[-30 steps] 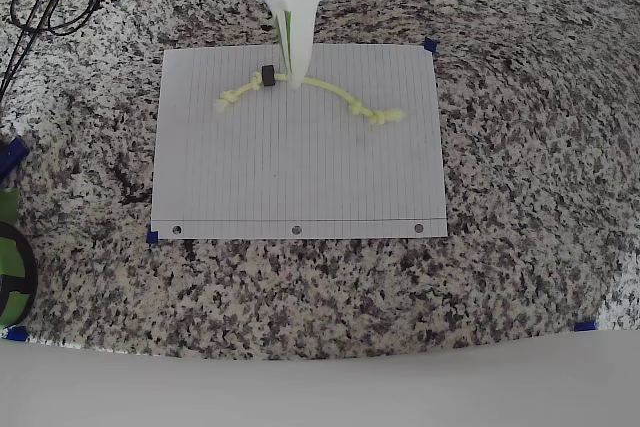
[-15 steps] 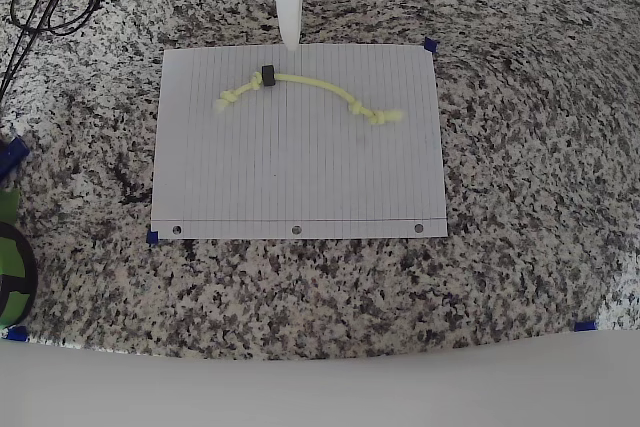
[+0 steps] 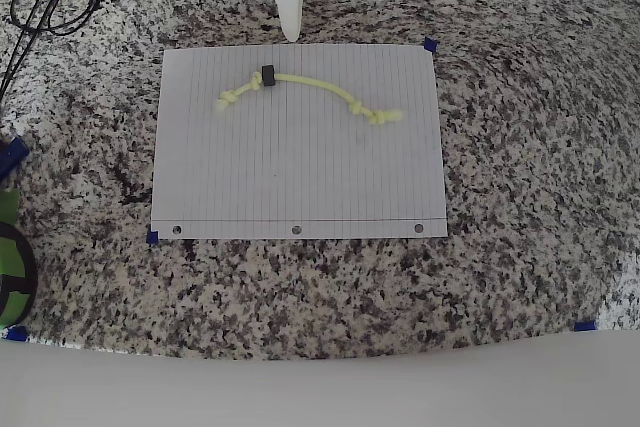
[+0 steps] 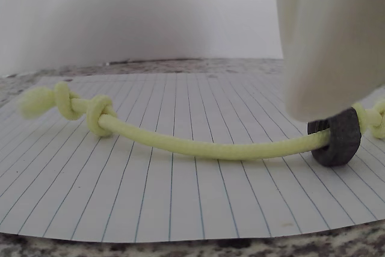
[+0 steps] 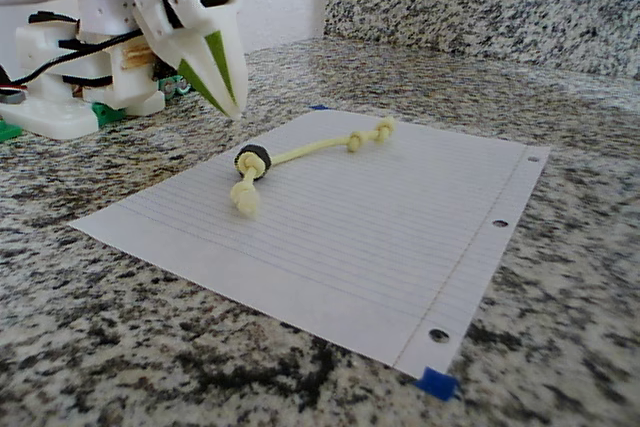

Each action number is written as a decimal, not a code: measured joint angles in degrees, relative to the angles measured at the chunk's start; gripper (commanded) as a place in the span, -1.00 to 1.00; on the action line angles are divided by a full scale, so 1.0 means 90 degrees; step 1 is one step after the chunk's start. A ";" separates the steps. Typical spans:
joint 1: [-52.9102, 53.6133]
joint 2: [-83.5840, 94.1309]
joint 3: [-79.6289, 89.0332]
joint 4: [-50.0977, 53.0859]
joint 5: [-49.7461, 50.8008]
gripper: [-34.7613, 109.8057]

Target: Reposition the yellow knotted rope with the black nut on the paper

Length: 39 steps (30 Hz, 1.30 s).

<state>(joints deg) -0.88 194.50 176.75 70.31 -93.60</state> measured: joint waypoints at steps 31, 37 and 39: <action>-0.0156 0.0078 0.0400 0.0010 0.0000 -0.52; -0.0156 0.0078 0.0400 0.0010 0.0000 -0.52; -0.0156 0.0078 0.0400 0.0010 0.0000 -0.52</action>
<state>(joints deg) -2.29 195.21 180.35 70.40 -93.60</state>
